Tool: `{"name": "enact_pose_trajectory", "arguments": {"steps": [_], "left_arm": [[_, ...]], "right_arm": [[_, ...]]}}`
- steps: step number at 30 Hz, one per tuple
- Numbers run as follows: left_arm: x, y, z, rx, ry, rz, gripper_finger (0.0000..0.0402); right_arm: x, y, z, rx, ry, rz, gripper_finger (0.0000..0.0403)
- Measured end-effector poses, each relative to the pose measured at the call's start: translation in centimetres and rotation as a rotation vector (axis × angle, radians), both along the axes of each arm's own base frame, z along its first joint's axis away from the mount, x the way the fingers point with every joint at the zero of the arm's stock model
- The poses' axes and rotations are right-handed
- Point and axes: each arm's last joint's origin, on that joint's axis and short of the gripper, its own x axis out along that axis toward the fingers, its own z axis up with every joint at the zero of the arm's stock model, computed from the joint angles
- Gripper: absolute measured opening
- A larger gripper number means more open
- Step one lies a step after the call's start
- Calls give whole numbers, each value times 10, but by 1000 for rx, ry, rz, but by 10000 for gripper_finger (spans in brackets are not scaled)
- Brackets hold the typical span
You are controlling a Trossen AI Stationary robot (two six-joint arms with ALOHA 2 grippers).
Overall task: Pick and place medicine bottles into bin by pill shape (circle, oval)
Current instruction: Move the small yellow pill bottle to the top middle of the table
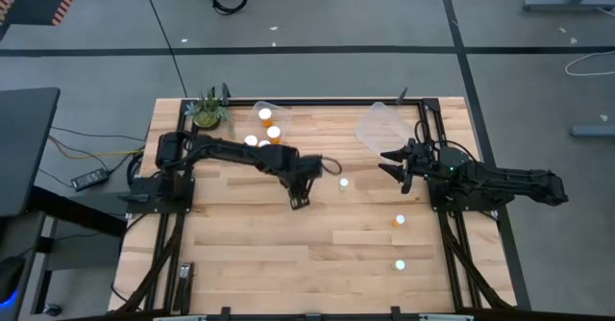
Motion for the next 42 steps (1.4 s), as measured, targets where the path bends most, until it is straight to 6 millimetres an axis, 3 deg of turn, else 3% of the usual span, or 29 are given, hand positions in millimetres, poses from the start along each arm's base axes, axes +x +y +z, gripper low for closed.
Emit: {"name": "enact_pose_trajectory", "arguments": {"steps": [6,15,20,29,36,42], "left_arm": [[9,35,11,29,-98,35,121],[51,67,36,82,-109,-31,121],[64,86,21,66,24,-40,121],[59,111,-2,30,166,-6,121],[60,111,-5,32,152,-2,121],[65,106,-20,25,179,-15,121]], "right_arm": [[0,0,0,0,0,0,214],[0,0,0,0,0,0,214],[0,0,0,0,0,0,214],[0,0,0,0,0,0,214],[0,0,0,0,0,0,214],[0,0,0,0,0,0,214]]}}
